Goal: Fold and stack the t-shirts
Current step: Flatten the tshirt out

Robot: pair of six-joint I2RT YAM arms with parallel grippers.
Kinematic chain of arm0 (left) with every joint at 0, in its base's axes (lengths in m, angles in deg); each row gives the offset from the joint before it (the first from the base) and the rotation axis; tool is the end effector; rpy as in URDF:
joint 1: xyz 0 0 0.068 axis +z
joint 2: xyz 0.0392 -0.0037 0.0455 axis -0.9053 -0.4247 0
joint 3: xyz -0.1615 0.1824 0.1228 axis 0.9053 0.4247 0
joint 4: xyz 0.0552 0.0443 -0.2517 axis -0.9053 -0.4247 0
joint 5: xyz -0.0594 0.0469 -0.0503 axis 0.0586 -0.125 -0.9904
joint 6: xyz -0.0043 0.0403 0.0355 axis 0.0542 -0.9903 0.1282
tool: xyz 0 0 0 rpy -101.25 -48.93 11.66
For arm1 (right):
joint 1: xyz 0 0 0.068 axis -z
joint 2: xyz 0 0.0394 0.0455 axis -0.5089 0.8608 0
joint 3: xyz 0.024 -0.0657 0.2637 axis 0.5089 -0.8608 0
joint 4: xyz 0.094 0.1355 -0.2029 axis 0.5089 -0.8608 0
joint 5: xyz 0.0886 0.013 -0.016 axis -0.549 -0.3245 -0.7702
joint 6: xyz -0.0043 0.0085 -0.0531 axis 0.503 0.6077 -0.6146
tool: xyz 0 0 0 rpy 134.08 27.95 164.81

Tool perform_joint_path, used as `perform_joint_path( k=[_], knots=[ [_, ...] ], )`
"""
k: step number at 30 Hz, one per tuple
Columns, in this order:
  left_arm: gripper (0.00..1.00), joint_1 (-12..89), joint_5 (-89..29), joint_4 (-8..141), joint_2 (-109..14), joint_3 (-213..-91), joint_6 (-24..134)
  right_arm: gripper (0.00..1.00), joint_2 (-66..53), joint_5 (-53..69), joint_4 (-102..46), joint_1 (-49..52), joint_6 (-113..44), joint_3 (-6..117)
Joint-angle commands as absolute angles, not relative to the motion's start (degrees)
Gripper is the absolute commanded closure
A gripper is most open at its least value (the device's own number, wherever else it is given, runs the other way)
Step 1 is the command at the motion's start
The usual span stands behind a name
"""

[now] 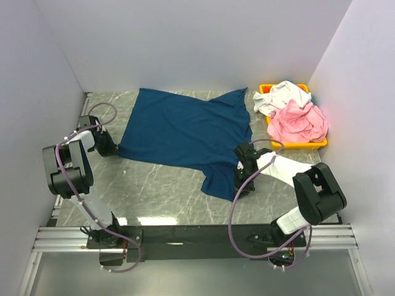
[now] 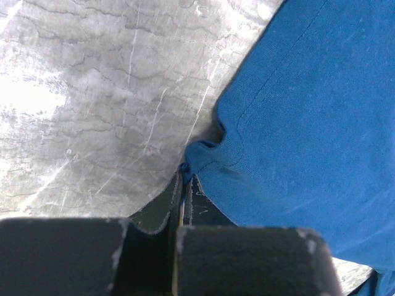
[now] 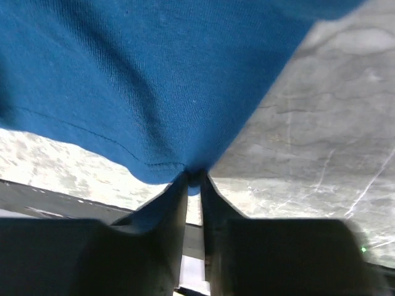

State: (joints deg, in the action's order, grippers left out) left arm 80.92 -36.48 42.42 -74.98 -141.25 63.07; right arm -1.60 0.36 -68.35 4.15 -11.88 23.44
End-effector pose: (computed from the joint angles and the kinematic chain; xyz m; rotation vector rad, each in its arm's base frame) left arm 0.3392 0.0883 0.1576 -0.7377 2.5602 -0.3621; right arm 0.2062 0.1130 0.1487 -0.0488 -3.0935 -0.4529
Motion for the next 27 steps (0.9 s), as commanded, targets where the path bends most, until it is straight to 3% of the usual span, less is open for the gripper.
perform_joint_path(
  k=[1, 3, 12, 27],
  knots=[
    [1.00, 81.04, -36.92, 42.03, -75.64, -142.93, 61.58, 0.88, -2.40, 0.12, -68.90, 3.08, -11.01, 23.24],
    [1.00, 81.04, -37.01, 41.94, -75.65, -143.11, 61.58, 1.00, -4.50, -0.06, -71.97, 2.38, -11.10, 23.77],
    [1.00, 81.04, -36.40, 41.59, -74.86, -142.84, 61.94, 1.00, -18.74, -5.84, -87.00, 0.44, -7.94, 25.26],
    [1.00, 81.04, -32.97, 37.37, -67.74, -140.65, 64.48, 1.00, -21.04, -7.00, -88.24, -0.79, -4.08, 24.99]
  ],
)
